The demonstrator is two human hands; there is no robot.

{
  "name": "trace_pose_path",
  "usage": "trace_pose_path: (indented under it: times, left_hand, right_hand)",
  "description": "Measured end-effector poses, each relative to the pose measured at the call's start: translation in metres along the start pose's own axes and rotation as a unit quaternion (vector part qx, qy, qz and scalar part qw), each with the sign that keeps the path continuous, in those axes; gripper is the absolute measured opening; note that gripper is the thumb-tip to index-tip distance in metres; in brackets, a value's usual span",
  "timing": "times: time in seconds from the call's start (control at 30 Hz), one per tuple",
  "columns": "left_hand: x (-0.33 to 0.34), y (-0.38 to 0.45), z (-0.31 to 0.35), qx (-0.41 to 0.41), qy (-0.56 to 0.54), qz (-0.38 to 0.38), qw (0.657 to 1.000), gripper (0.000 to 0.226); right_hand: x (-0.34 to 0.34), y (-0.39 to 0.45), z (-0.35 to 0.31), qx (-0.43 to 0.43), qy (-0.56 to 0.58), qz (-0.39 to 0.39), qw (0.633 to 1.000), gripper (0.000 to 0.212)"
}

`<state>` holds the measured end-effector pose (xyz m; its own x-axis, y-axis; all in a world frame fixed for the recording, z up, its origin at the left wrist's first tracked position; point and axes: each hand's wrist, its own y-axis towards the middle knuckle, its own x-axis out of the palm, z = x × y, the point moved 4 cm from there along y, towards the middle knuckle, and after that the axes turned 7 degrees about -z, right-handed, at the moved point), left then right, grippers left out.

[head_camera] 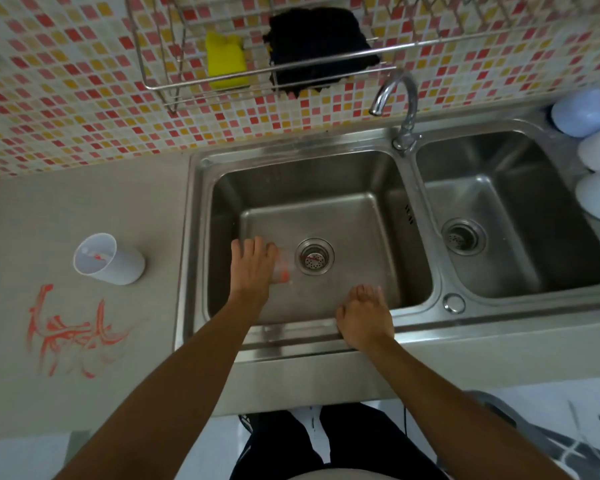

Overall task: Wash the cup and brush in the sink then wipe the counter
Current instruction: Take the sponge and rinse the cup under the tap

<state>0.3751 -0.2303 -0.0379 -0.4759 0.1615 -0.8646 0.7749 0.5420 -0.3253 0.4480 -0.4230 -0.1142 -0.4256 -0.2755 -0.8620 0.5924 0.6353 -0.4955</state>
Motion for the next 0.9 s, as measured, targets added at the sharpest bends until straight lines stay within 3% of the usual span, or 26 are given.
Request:
trace_pose_path:
  times: [0.13, 0.27, 0.5, 0.63, 0.77, 0.9]
  left_hand:
    - [-0.005, 0.011, -0.006, -0.015, -0.028, -0.012, 0.999, 0.083]
    - [-0.011, 0.031, -0.008, -0.036, -0.124, -0.034, 0.991, 0.087]
    - [-0.069, 0.083, 0.007, -0.022, -0.339, -0.014, 0.94, 0.092]
    - [-0.113, 0.116, 0.023, 0.021, -0.421, 0.002, 0.907, 0.076]
    - [-0.135, 0.149, 0.038, 0.041, -0.444, 0.037, 0.894, 0.091]
    - [-0.144, 0.159, 0.052, 0.045, -0.538, 0.043, 0.84, 0.094]
  right_hand:
    - [-0.005, -0.002, 0.001, -0.025, 0.074, 0.032, 0.996, 0.05]
    - [-0.029, 0.017, 0.019, -0.03, 0.225, 0.064, 0.972, 0.038]
    - [-0.162, 0.097, 0.09, 0.043, 0.38, 0.258, 0.887, 0.044]
    - [-0.222, 0.137, 0.119, 0.052, 0.411, 0.319, 0.852, 0.035]
    - [-0.236, 0.168, 0.135, 0.078, 0.354, 0.298, 0.883, 0.017]
    - [-0.229, 0.178, 0.136, 0.055, 0.262, 0.26, 0.928, 0.016]
